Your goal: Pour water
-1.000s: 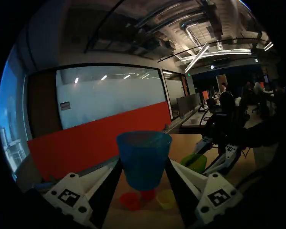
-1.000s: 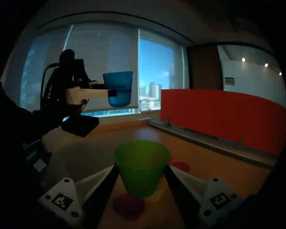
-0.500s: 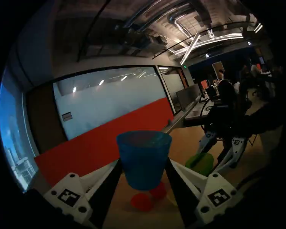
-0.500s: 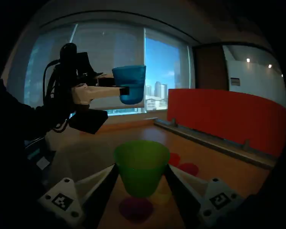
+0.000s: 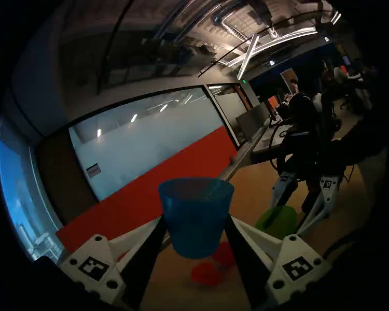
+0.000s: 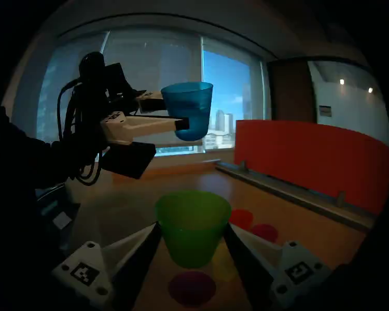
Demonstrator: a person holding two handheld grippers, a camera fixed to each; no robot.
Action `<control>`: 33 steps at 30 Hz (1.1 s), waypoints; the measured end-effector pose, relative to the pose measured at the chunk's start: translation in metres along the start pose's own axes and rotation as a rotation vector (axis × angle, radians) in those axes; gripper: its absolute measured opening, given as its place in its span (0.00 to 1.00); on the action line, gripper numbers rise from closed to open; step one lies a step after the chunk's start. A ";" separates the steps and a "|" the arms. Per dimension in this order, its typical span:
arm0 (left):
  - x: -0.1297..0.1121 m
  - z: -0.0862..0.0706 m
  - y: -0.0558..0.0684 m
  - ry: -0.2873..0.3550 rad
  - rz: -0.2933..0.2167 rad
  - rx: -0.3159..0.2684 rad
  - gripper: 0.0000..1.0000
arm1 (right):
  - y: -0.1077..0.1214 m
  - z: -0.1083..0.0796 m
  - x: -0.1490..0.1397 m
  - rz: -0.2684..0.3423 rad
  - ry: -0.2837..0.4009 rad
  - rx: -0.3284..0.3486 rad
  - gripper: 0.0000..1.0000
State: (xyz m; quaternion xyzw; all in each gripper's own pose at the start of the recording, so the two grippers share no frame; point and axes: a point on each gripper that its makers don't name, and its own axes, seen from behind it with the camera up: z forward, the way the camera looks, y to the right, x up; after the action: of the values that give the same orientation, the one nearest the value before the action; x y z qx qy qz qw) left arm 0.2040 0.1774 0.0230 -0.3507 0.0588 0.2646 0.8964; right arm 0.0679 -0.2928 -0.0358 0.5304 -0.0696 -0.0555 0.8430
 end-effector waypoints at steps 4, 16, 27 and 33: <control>0.002 0.001 -0.001 -0.001 0.034 0.008 0.78 | -0.002 0.002 -0.001 -0.004 -0.005 0.007 0.87; 0.008 0.001 -0.004 -0.011 0.152 0.030 0.78 | -0.005 0.008 0.001 -0.007 -0.004 0.019 0.87; 0.014 0.001 -0.004 -0.024 0.264 0.048 0.78 | -0.006 0.011 0.002 -0.006 -0.004 0.026 0.87; 0.015 0.001 -0.004 -0.026 0.309 0.053 0.78 | -0.007 0.013 0.002 -0.008 -0.005 0.028 0.87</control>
State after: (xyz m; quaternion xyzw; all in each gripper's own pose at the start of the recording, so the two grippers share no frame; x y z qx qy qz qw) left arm 0.2192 0.1822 0.0222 -0.3101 0.1072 0.4024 0.8547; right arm 0.0677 -0.3074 -0.0363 0.5422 -0.0705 -0.0591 0.8352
